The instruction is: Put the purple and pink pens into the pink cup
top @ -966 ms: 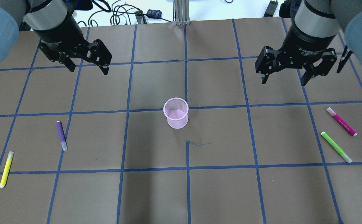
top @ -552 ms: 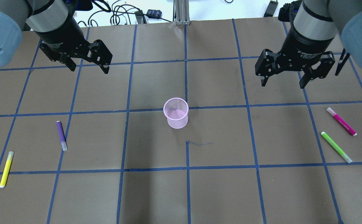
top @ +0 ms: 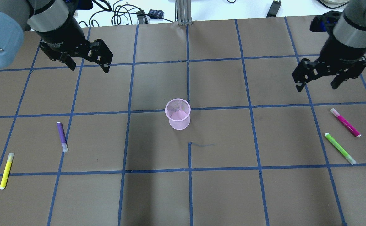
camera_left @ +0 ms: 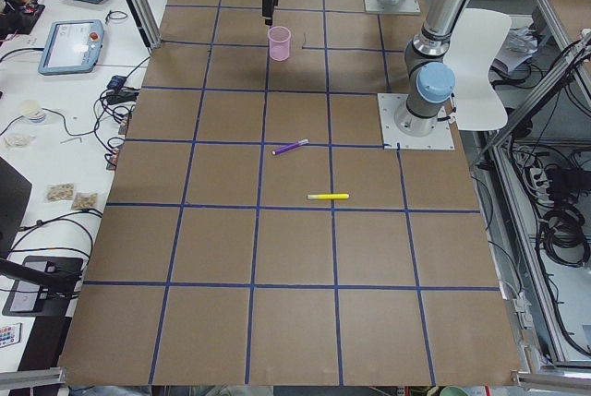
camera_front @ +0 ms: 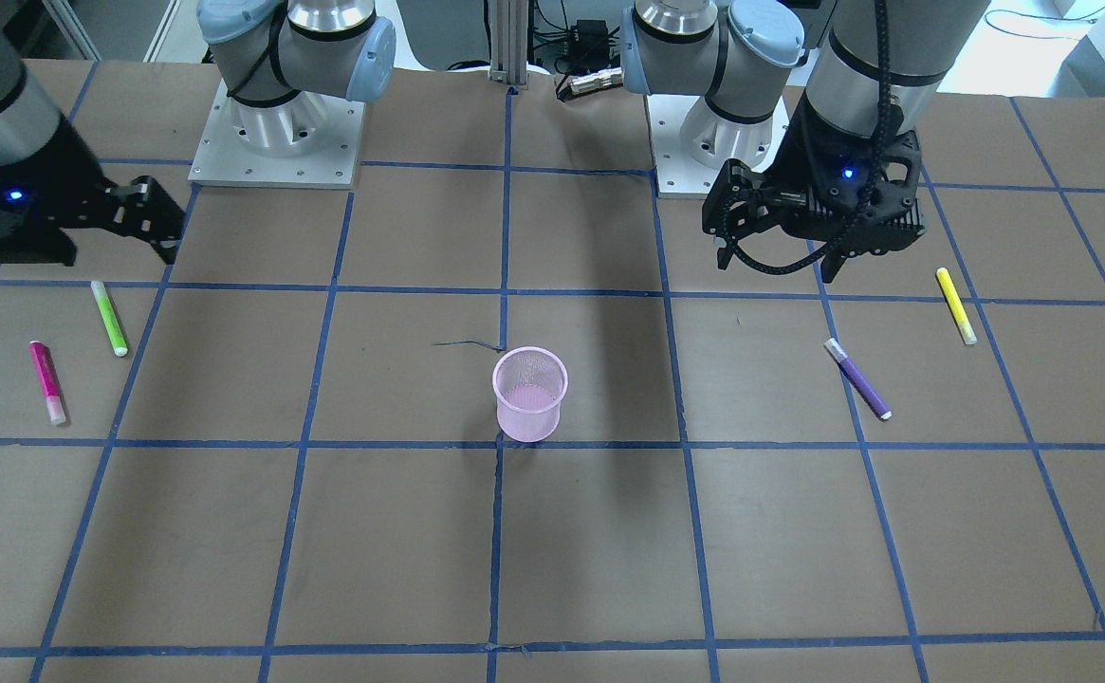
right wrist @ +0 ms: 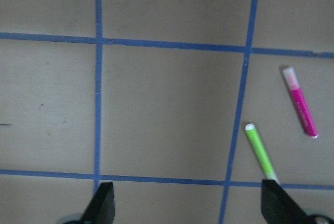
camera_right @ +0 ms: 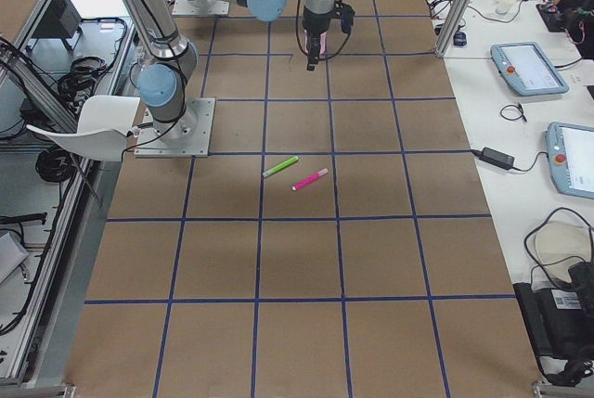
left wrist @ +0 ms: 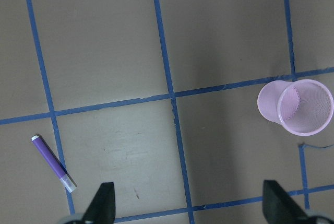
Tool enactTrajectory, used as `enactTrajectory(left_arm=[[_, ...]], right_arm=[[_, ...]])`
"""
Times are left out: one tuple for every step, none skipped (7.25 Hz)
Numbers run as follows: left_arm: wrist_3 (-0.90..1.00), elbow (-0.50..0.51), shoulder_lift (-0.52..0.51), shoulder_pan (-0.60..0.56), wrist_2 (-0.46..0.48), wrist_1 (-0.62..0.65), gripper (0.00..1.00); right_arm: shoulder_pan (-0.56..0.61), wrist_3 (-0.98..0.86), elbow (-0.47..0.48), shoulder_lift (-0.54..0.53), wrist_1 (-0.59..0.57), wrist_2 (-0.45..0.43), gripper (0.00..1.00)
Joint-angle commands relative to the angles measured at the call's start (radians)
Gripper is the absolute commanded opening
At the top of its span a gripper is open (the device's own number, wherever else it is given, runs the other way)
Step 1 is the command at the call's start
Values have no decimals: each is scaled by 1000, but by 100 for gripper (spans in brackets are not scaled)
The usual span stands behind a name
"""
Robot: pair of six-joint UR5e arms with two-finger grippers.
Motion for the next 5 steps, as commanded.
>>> enactTrajectory(left_arm=[[2, 0, -1, 3, 4, 0, 100], [1, -1, -7, 0, 2, 0, 100], [-3, -6, -13, 4, 1, 0, 100], [0, -53, -15, 51, 0, 0, 100], [5, -123, -28, 175, -15, 62, 100]], right_arm=[[-265, -470, 91, 3, -131, 18, 100], [-334, -605, 132, 3, -195, 17, 100], [-406, -749, 172, 6, -213, 20, 100], [-447, -833, 192, 33, -271, 33, 100], [-464, -914, 197, 93, -320, 35, 100]])
